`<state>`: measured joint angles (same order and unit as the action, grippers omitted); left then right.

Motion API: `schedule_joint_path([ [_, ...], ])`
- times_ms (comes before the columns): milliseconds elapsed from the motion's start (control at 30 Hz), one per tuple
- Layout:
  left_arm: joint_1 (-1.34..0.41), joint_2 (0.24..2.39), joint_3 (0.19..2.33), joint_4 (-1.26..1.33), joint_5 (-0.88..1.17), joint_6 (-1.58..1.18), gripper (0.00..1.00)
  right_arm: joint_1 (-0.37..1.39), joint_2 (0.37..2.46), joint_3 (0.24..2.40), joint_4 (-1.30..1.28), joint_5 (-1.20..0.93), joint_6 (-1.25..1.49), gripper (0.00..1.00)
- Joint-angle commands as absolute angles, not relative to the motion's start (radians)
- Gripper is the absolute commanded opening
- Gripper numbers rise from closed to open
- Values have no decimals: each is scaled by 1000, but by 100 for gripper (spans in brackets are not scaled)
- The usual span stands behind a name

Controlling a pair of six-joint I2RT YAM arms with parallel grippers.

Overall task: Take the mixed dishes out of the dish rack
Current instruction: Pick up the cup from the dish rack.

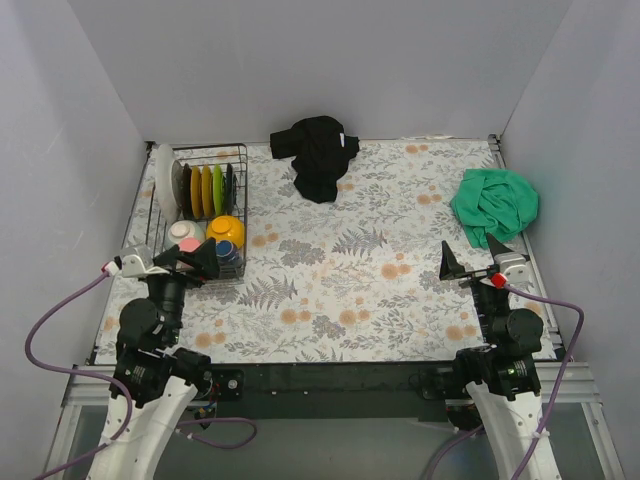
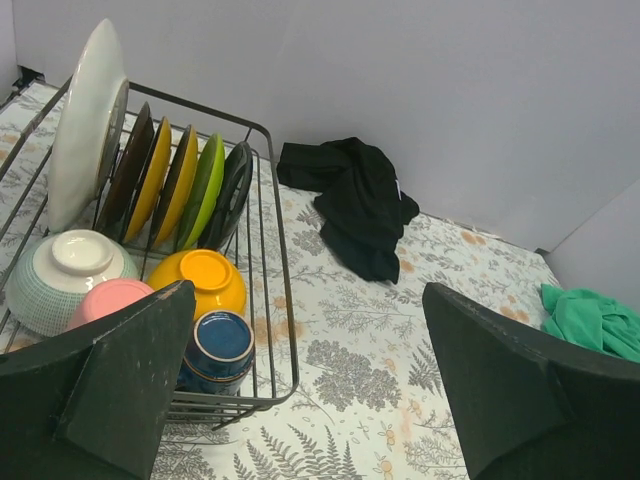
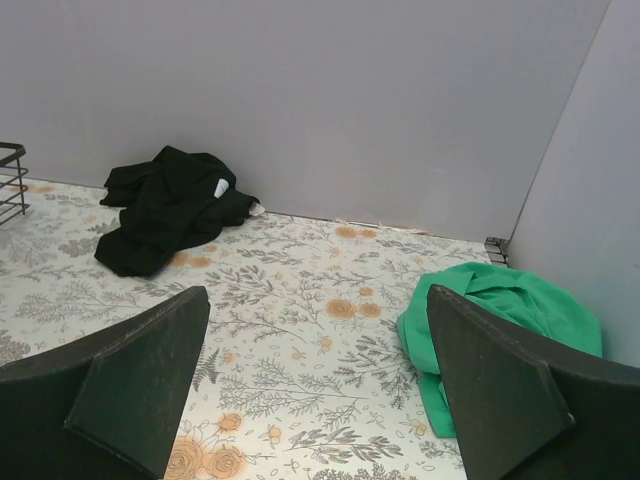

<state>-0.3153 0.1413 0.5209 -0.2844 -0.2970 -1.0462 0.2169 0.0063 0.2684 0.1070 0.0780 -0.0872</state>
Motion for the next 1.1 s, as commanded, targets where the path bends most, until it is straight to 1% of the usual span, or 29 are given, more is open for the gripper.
schedule_joint_path([
  [0, -308, 176, 535, -290, -276, -1045, 98, 222, -54, 298, 133, 81, -104, 98],
  [267, -310, 290, 554, -304, -276, -1061, 98, 241, -66, 288, 137, 83, -100, 98],
  [500, -308, 455, 597, -313, -316, -1084, 98, 264, -69, 281, 137, 86, -98, 98],
  [600, -310, 569, 632, -333, -325, -1120, 98, 278, -67, 281, 137, 84, -100, 98],
  [733, -308, 744, 721, -431, -334, -1153, 98, 291, -67, 276, 135, 84, -100, 98],
  [767, -308, 826, 760, -449, -336, -1151, 98, 298, -69, 276, 135, 86, -100, 98],
  [867, -307, 967, 836, -535, -354, -1160, 98, 305, -71, 275, 135, 86, -100, 98],
  [1000, -256, 1093, 916, -635, -403, -1178, 98, 314, -67, 275, 137, 78, -100, 98],
  [1067, -227, 1118, 939, -681, -410, -1178, 98, 319, -68, 275, 135, 77, -100, 98],
])
